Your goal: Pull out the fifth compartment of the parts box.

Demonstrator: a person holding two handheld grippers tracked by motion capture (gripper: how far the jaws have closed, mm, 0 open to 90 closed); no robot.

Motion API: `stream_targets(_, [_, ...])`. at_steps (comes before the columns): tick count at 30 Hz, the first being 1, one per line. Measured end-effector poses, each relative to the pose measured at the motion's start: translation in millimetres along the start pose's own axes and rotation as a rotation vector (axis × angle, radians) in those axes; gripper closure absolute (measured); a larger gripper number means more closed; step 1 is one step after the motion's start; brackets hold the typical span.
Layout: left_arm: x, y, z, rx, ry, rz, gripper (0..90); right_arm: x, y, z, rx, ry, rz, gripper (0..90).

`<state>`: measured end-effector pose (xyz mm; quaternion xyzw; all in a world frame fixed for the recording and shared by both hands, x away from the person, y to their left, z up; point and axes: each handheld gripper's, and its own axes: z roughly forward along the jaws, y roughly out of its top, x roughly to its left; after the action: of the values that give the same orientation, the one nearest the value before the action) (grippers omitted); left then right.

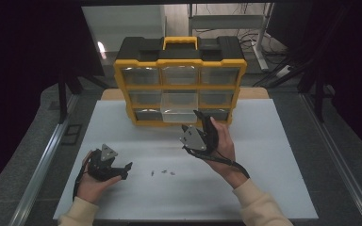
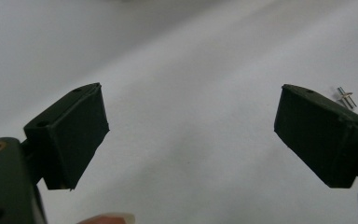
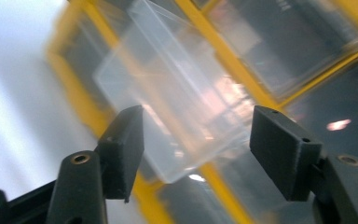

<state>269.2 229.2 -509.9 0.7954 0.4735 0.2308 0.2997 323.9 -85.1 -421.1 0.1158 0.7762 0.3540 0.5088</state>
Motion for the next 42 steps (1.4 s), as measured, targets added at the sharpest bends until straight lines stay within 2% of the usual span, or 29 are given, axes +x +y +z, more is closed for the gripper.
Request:
stream_targets(4, [0.1,0.1,0.1,0.0,0.0,0.0,10.1,-3.5,-2.1,-5.3,-0.001,0.081,0.077,32.9])
stream_targets(14, [-0.2,1.8,1.5,-0.004,-0.002,0.004,10.2,-11.6,-8.8,-17.9,-0.007,0.233,0.247,32.1])
stream_targets(26, [-0.3,-0.7,-2.2,-0.02,0.003,0.004,10.2,-22.7,-34.9,-32.0,0.029,0.404,0.44,31.3])
stream_targets(32, [-0.5,-0.1,-2.1,-0.028,0.003,0.0,10.3,-27.0,-53.1,-34.0,0.061,0.46,0.515,30.8])
stream_targets(36, [-0.4,0.2,-2.5,-0.026,0.002,0.007,10.3,-28.0,-65.3,-33.1,0.101,0.497,0.567,29.3])
stream_targets(42, [-1.6,0.2,-2.6,-0.025,0.004,0.011,10.3,-29.5,-83.2,-36.1,0.163,0.524,0.626,27.7])
